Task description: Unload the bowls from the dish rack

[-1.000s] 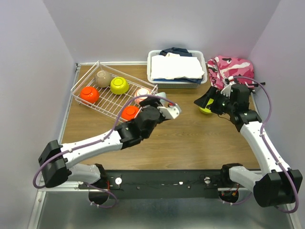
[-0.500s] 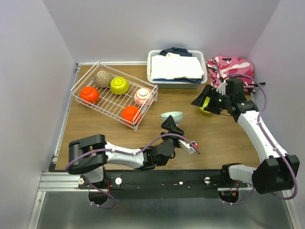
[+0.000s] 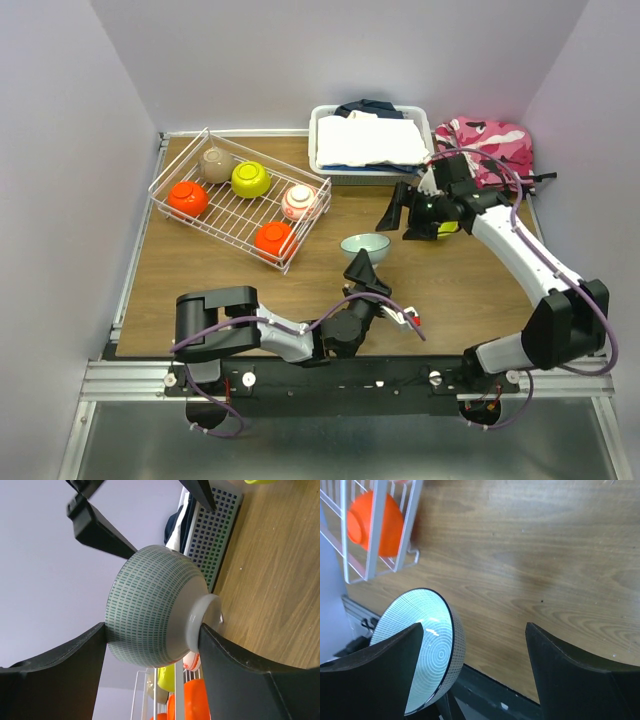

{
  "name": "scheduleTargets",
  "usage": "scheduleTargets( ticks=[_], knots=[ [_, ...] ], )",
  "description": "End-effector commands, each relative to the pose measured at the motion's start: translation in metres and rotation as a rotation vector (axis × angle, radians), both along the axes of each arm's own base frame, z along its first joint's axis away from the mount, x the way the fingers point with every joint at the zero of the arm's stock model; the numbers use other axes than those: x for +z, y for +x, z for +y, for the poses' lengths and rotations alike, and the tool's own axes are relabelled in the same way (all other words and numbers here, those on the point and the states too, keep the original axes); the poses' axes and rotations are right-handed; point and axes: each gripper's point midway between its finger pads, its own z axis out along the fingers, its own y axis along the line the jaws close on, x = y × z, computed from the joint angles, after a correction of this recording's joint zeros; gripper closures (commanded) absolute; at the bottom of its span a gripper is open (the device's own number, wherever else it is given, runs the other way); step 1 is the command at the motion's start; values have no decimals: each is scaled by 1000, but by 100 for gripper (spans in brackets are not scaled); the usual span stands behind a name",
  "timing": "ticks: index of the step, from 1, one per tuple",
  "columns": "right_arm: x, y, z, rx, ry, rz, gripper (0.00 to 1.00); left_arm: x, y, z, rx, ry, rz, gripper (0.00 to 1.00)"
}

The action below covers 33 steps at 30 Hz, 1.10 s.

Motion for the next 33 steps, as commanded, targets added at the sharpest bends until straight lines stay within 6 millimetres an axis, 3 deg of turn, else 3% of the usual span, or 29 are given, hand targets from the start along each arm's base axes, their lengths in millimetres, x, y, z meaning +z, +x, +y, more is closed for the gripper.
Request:
scheduleTargets(
  ticks=[1,4,9,11,19,25,26,28,29,32,33],
  knots=[
    [-26,-23,4,78,-124,124,11,5,-2,3,17,-77,-8,58],
    [-37,-29,4,112,-176,172,17,0,-2,3,21,-67,-4,58],
    [-36,-28,3,175,-256,193,27,-8,-2,1,17,-48,8,57],
    [-39,-34,3,213,-268,229,35,-11,-3,1,16,-42,16,57],
    [-53,-50,12,300,-259,319,51,-25,-3,1,24,-10,27,56],
    [-54,-52,19,332,-229,331,73,-30,-3,1,27,-9,35,54],
    [-53,-53,21,341,-221,332,81,-31,-3,1,27,-5,36,53],
    [-54,-52,21,345,-221,332,89,-33,-3,2,30,-5,40,52],
    [-54,-52,22,352,-218,330,99,-34,-3,2,33,-3,40,50],
    [-56,-50,25,354,-205,330,99,-37,-3,3,40,-4,44,43],
    [-56,-49,26,354,-200,326,99,-37,-2,4,47,-11,48,31]
  ],
)
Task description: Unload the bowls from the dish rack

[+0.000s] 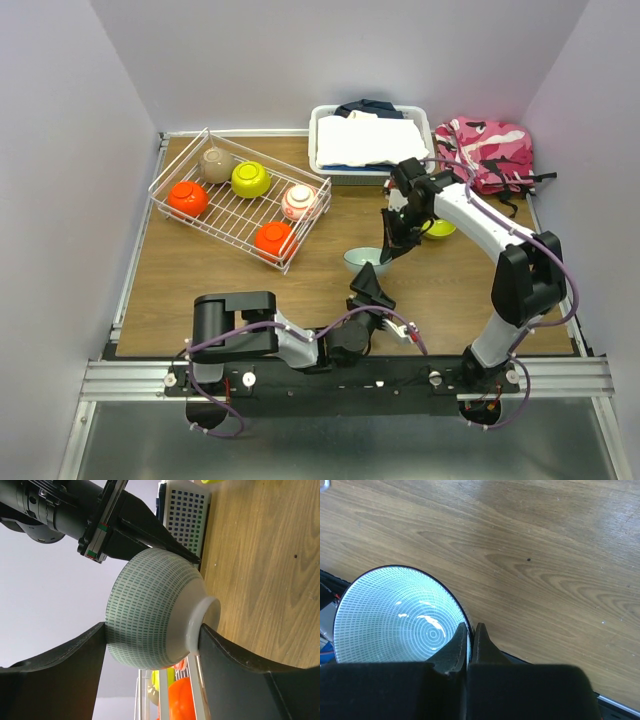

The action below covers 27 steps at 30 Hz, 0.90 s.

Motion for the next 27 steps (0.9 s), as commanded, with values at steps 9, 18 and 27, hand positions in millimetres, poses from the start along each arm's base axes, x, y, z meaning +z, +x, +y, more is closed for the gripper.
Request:
scheduleTargets(
  ticks=[9,18,27],
  knots=[
    [16,36,3,-62,28,-118,99,-9,9,22,119,-168,75,1],
    [34,116,-28,-272,-80,-467,99,-20,6,13,91,-253,238,1],
    [47,162,-58,-467,-140,-808,99,-33,6,5,101,-408,486,1]
  ],
)
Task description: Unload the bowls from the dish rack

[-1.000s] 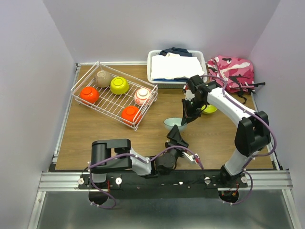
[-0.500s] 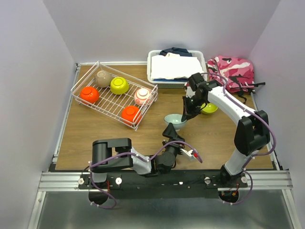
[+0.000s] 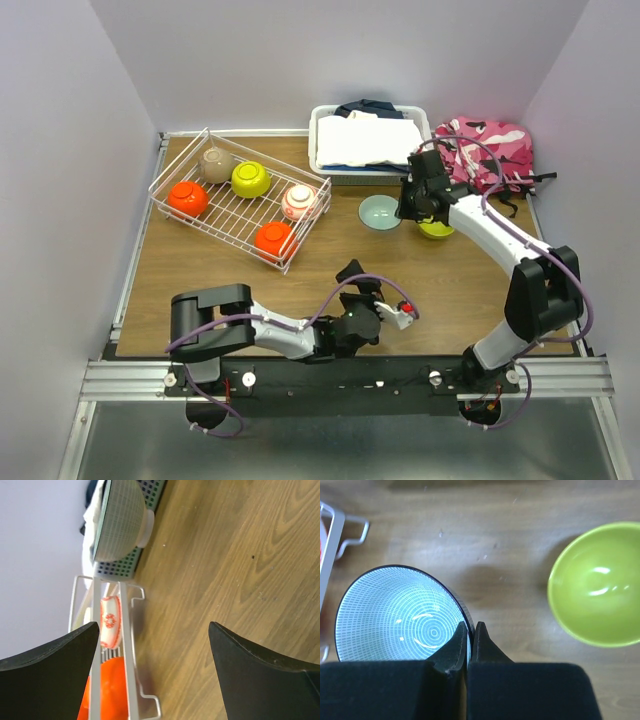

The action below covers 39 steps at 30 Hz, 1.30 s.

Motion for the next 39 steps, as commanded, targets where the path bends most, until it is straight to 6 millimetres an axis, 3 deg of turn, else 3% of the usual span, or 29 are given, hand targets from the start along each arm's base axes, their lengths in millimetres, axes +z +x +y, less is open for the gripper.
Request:
scheduleTargets(
  ticks=[1,5,6,10,15,16,18,19,20,22,25,26,27,30,35,38,39],
  knots=[
    [36,50,-14,-150,14,-323,99,5,-3,-9,6,-208,186,1],
    [30,52,-10,-155,65,-387,99,13,8,2,55,-294,262,1],
    [20,51,-10,-157,66,-376,99,17,10,4,62,-322,275,1],
    [-1,54,-5,-165,95,-364,99,46,23,12,88,-507,371,1],
    [-16,53,-7,-200,122,-384,99,69,33,32,122,-611,455,1],
    [-19,53,-9,-208,121,-385,99,88,43,41,142,-690,466,1],
    [-29,52,-10,-207,112,-379,99,95,50,56,185,-753,524,1],
    [-32,52,-9,-203,111,-374,99,114,50,58,154,-800,544,1],
    [-39,51,-9,-202,105,-362,99,112,61,77,210,-797,553,1],
    [-45,50,-9,-201,100,-345,99,134,69,91,219,-847,545,1],
    [-58,48,-10,-204,89,-314,99,145,87,126,291,-876,523,1],
    [-62,47,-11,-206,79,-299,99,146,92,132,298,-888,517,1],
    [-67,46,-11,-206,72,-285,99,146,103,150,346,-909,487,1],
    [-74,44,-13,-207,57,-266,98,128,119,179,440,-987,486,1],
    [-77,39,-14,-199,45,-244,89,121,132,201,519,-1095,527,1],
    [-68,39,-16,-205,43,-256,72,116,136,212,564,-1107,534,1],
    [-64,38,-16,-196,42,-263,58,115,137,214,574,-1109,538,1]
  ],
)
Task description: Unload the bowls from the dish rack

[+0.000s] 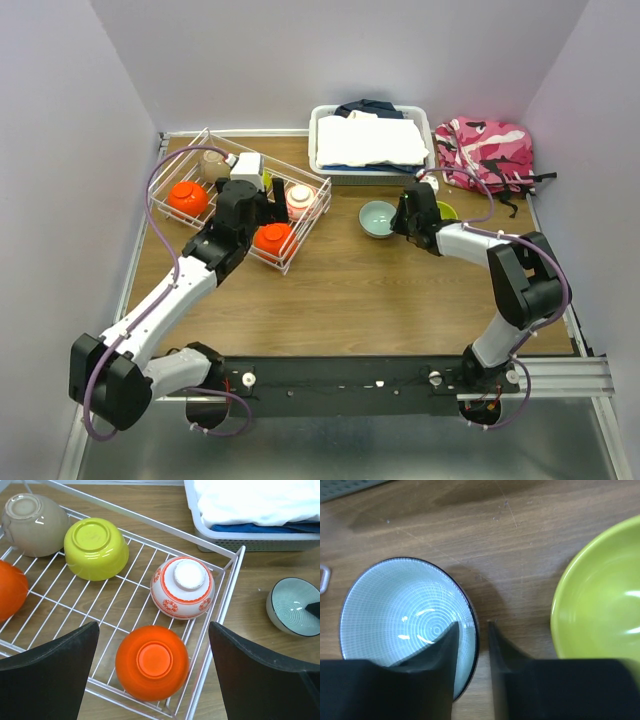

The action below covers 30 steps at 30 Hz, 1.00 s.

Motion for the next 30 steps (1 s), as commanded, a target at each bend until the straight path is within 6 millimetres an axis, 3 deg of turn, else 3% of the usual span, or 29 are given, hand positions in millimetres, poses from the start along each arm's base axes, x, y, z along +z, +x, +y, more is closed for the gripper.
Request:
scheduleTargets(
  ticks=[1,6,10,16,22,30],
  knots=[
    [18,4,-5,-21,-8,-41,53,-6,0,1,7,-65,49,1],
    [59,1,-3,12,16,-112,29,-19,4,6,35,-66,107,1],
    [91,-7,-2,41,38,-176,19,-31,7,3,37,-99,161,1],
    [133,-25,-6,62,75,-281,17,-52,11,4,54,-113,264,1],
    [144,-42,-13,69,76,-316,17,-65,14,0,37,-165,355,1],
    [144,-53,-16,84,73,-334,17,-62,42,-4,16,-408,366,1]
  ],
)
